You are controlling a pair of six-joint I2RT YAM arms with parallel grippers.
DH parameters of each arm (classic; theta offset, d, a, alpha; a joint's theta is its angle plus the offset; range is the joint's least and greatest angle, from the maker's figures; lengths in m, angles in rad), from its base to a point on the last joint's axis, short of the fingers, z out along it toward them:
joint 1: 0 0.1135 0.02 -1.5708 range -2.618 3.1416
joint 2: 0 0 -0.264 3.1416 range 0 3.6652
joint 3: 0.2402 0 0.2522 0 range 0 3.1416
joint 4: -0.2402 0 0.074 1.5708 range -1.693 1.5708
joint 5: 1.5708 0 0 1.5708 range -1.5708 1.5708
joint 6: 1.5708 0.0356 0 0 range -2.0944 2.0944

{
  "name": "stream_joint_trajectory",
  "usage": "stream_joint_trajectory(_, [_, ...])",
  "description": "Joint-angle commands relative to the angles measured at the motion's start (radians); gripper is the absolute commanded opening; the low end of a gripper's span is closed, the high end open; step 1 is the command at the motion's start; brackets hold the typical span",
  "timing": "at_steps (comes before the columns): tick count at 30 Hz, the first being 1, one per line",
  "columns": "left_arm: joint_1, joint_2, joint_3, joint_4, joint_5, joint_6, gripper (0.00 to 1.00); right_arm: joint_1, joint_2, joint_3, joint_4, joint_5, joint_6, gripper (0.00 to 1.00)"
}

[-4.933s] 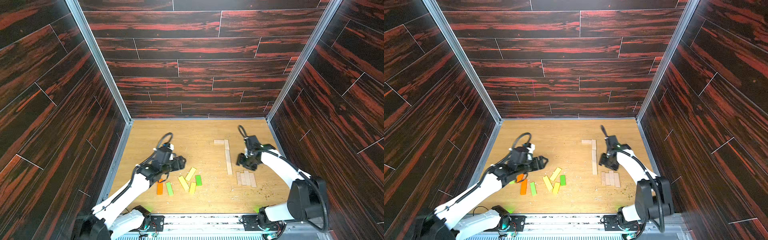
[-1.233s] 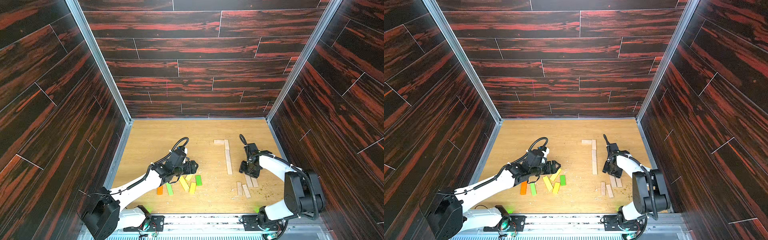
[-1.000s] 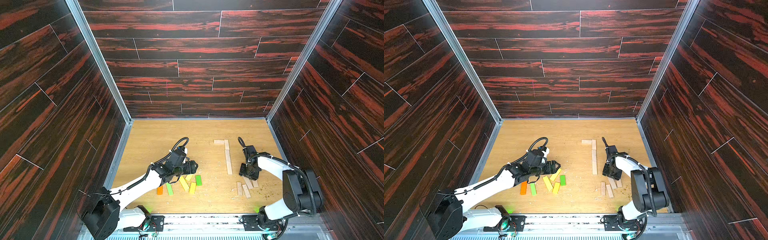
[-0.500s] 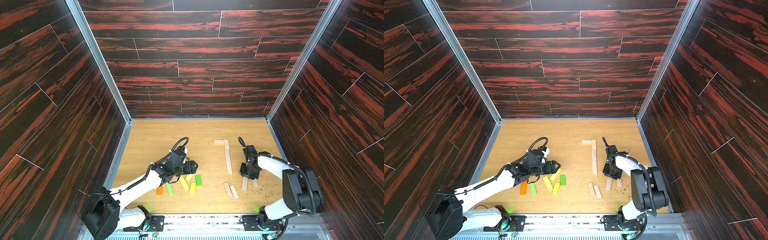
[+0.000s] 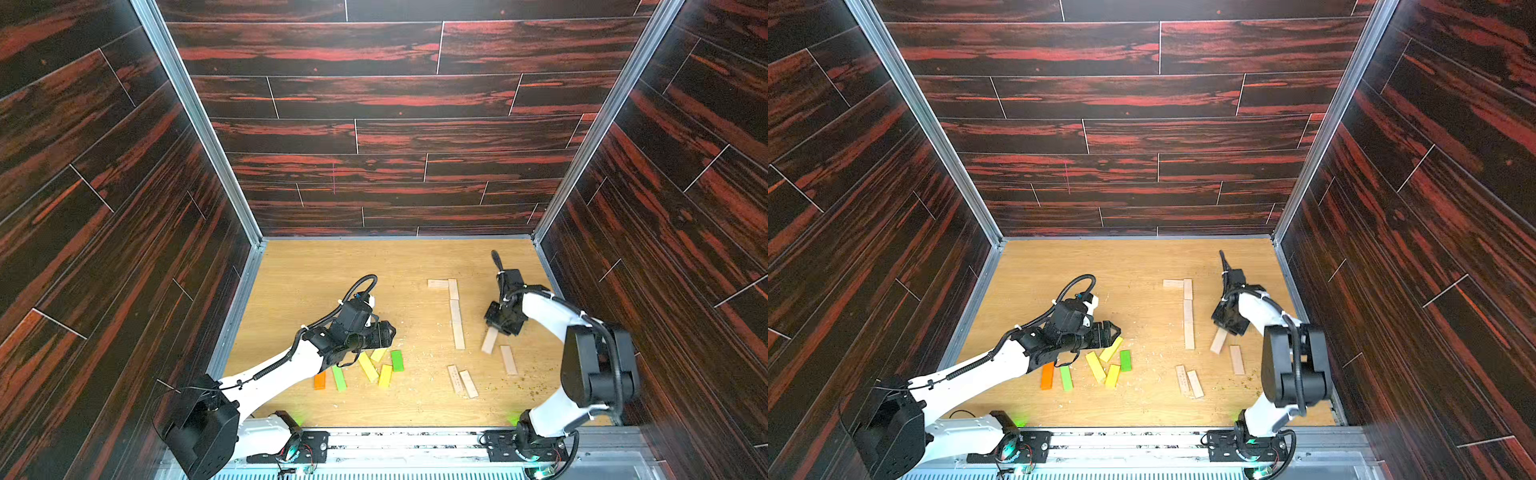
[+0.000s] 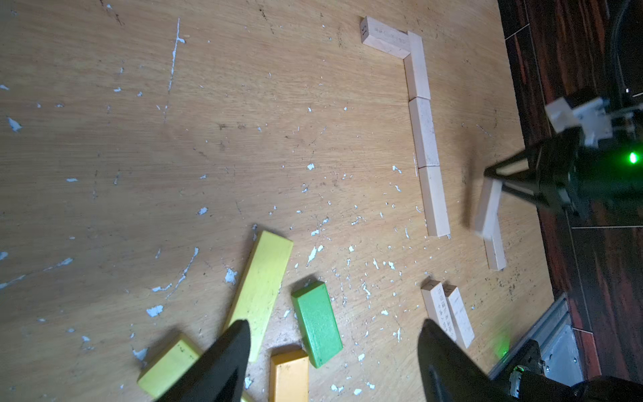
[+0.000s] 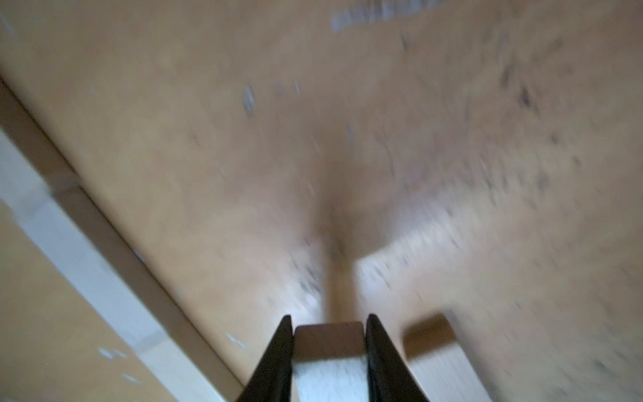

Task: Assemble a giraffe with building blocks
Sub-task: Place the building block at the center of the board.

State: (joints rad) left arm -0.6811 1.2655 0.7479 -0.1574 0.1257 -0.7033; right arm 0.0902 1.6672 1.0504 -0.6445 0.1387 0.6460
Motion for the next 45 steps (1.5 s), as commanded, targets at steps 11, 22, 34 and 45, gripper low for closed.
stream_joint_trajectory(11, [0.0, -0.064, -0.004, -0.029, -0.054, 0.016, 0.79, -0.075, 0.018, -0.09, 0.09, -0.027, 0.27, 0.29])
stream_joint_trajectory(22, [0.004, -0.073, -0.022, -0.022, -0.054, 0.016, 0.79, -0.074, -0.025, -0.184, 0.047, -0.014, 0.491, 0.29])
stream_joint_trajectory(34, [0.009, -0.076, -0.027, -0.015, -0.055, 0.016, 0.79, -0.047, -0.133, -0.24, 0.007, 0.033, 0.685, 0.31])
stream_joint_trajectory(45, [0.011, -0.09, -0.036, -0.027, -0.07, 0.021, 0.8, -0.033, -0.089, -0.214, -0.029, 0.004, 0.761, 0.63])
